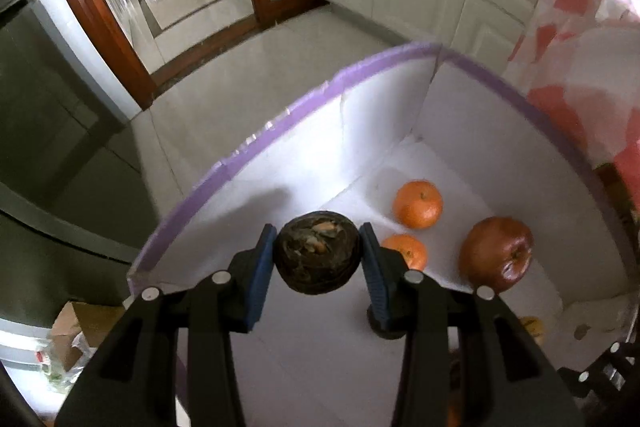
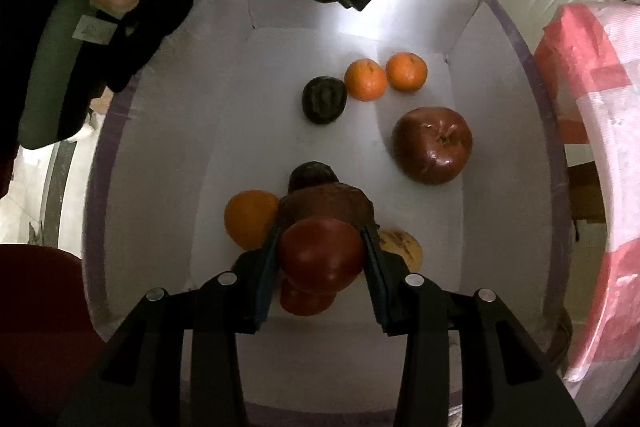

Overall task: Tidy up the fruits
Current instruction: 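Carry the tomato and dried fruit to the white box and open both tools, then move both open tools back to the last fruits on the table, then grasp the last dark dried fruit with the right tool while the left tool grasps the yellow melon-pear, then carry the dried fruit and melon-pear to the white box and open both tools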

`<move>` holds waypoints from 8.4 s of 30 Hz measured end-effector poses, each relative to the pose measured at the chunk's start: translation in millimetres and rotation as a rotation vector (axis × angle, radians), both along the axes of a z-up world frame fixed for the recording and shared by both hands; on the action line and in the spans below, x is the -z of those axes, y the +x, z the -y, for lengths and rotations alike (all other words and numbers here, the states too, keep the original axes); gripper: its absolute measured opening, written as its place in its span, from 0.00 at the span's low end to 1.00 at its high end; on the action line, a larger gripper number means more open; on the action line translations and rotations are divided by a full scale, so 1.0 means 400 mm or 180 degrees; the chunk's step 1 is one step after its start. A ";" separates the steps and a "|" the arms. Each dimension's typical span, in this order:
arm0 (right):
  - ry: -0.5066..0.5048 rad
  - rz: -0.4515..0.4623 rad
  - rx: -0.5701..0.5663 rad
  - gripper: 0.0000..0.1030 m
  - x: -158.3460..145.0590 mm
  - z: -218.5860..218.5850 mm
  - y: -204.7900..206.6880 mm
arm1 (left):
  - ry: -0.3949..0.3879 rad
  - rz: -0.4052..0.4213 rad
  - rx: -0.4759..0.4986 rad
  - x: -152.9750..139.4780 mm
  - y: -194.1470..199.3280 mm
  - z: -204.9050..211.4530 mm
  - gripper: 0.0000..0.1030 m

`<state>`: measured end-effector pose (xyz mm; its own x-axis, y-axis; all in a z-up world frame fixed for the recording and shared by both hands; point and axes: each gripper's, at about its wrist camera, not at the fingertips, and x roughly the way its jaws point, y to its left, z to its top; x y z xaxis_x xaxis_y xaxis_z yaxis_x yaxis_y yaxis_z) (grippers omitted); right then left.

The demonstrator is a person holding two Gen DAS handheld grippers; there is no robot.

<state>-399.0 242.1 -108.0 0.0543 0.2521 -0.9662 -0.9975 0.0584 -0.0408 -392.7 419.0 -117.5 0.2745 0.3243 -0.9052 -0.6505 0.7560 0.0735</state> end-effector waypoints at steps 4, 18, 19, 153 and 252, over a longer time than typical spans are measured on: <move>-0.0024 0.0058 -0.0033 0.40 -0.001 0.006 -0.009 | -0.0025 -0.0181 -0.0005 0.019 0.016 0.002 0.42; 0.0311 0.0281 -0.0306 0.67 -0.045 0.020 -0.053 | -0.0079 -0.0238 -0.0126 0.029 0.018 -0.017 0.78; 0.0420 0.0258 -0.0330 0.68 -0.059 0.023 -0.056 | -0.0103 -0.0259 -0.0133 0.032 0.019 -0.020 0.78; 0.2990 0.0098 0.5136 0.40 -0.332 1.072 1.317 | 0.0109 0.1020 0.1676 -0.337 1.487 0.946 0.45; 0.1381 0.0314 0.0716 0.40 -0.279 0.164 0.111 | 0.0290 0.1057 0.0222 -0.216 -0.006 0.169 0.46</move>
